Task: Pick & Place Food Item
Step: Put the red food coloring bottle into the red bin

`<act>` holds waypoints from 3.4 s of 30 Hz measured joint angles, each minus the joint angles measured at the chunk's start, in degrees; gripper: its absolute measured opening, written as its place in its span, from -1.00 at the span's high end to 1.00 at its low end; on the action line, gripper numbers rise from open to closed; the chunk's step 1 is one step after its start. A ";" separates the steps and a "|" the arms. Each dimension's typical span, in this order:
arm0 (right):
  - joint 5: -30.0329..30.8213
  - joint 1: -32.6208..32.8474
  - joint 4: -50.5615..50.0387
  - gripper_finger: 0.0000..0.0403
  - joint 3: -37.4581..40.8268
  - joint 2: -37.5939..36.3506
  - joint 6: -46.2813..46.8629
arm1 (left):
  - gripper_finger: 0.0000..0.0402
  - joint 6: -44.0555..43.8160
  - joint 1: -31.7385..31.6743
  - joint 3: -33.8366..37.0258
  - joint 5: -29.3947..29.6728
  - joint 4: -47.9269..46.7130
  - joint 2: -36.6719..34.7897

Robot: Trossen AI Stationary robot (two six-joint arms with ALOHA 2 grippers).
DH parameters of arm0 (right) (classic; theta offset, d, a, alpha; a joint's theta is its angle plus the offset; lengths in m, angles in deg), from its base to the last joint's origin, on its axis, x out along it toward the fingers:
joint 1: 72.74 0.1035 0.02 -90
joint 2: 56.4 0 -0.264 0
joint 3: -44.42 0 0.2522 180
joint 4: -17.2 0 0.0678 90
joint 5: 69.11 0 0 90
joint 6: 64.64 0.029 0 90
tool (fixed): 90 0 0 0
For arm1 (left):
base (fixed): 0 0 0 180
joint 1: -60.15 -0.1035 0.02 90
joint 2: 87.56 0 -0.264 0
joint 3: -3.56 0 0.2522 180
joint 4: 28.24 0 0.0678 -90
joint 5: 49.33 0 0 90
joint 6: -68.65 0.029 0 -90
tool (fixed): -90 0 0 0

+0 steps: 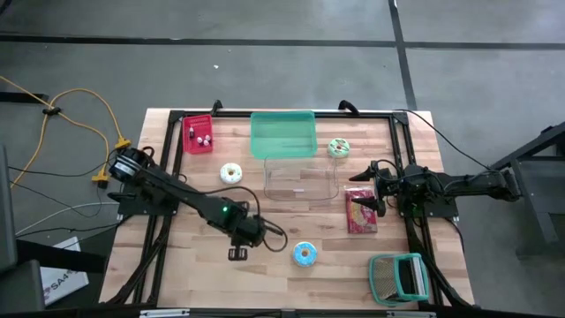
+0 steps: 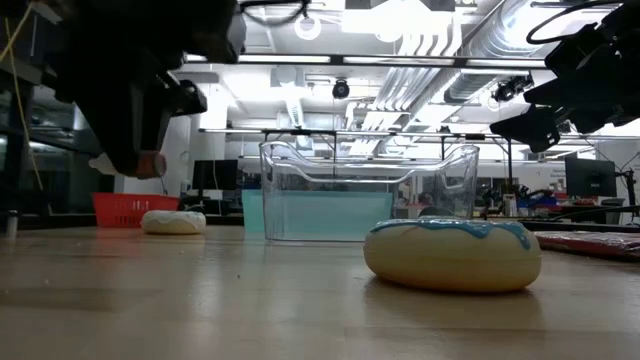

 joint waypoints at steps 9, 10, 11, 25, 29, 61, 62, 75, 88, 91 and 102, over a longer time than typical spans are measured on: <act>0.00 0.00 0.00 -0.74 0.00 0.00 0.00 | 0.57 -15.65 -1.90 0.00 -0.01 -3.09 0.00; 0.00 0.01 0.00 -0.74 -0.01 0.01 0.00 | 0.57 -17.07 -2.05 0.00 -0.01 -3.11 0.00; 0.00 0.01 0.00 -0.74 -0.01 0.00 0.00 | 0.57 -18.69 -2.30 0.00 0.10 -3.09 0.00; 0.00 0.00 0.00 -0.74 0.00 -0.01 0.00 | 0.57 -24.57 -3.86 0.00 1.41 -3.11 0.00; 0.01 0.01 0.00 -0.74 0.00 0.01 0.00 | 0.57 -24.61 -5.42 0.00 1.50 -4.78 0.00; 0.00 0.00 0.02 -0.74 -0.02 -0.01 0.00 | 0.57 -13.92 -25.75 -0.04 1.06 -15.13 -10.91; 0.00 0.02 0.02 -0.74 0.00 -0.01 0.00 | 0.57 -14.16 -26.30 -0.04 1.08 -15.15 -11.20; 0.00 0.01 0.02 -0.74 0.00 0.00 0.00 | 0.57 -17.41 -39.57 -0.04 1.26 -16.17 -12.57; 0.00 0.02 0.02 -0.74 0.00 -0.01 0.00 | 0.57 -19.97 -59.61 -0.04 2.96 -18.84 -12.55; 0.00 0.01 0.01 -0.74 -0.01 -0.01 0.00 | 0.57 -19.97 -63.79 -0.04 3.03 -18.85 -12.55; 0.00 0.00 0.00 -0.74 -0.01 -0.01 0.00 | 0.57 -19.97 -75.07 -0.04 3.00 -19.66 -12.52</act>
